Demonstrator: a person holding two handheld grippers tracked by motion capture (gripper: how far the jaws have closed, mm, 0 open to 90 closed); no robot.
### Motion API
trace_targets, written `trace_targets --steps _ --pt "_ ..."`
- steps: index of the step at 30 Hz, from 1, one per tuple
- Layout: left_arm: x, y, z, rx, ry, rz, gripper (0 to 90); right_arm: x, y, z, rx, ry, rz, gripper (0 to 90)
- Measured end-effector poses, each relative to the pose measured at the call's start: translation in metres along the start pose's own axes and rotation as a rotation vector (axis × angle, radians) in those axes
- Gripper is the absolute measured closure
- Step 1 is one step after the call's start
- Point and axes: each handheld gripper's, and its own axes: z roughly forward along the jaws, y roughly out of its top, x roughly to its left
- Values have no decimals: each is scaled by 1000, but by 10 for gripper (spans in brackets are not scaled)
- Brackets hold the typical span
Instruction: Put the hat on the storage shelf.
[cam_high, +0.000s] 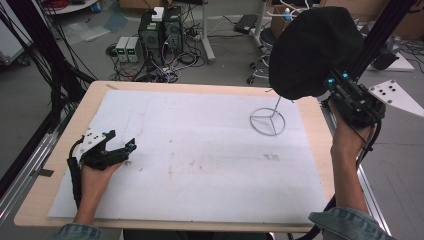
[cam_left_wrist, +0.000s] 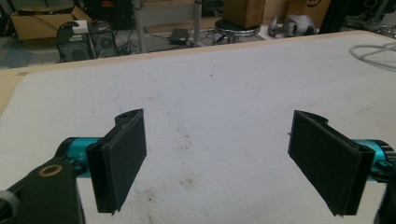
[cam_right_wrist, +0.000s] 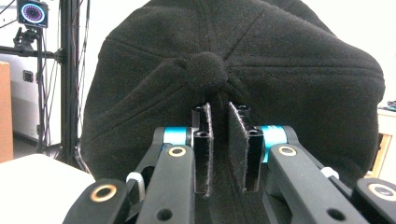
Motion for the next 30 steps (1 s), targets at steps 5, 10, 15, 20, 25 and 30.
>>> trace_targets --steps 5,10,15,20,25,30 --pt "0 0 0 -2 1 -1 196 3 -3 1 8 5 0 789" --pt "0 0 0 0 0 0 196 4 -7 2 11 9 9 762" --pt "0 0 0 -1 2 0 196 4 -13 2 17 5 12 751" --pt "0 0 0 -1 2 0 195 4 -14 2 24 5 9 731" --pt "0 0 0 -1 1 -1 196 6 -16 2 32 6 11 711" --pt "0 0 0 1 -1 -1 196 6 -22 1 37 7 18 686"
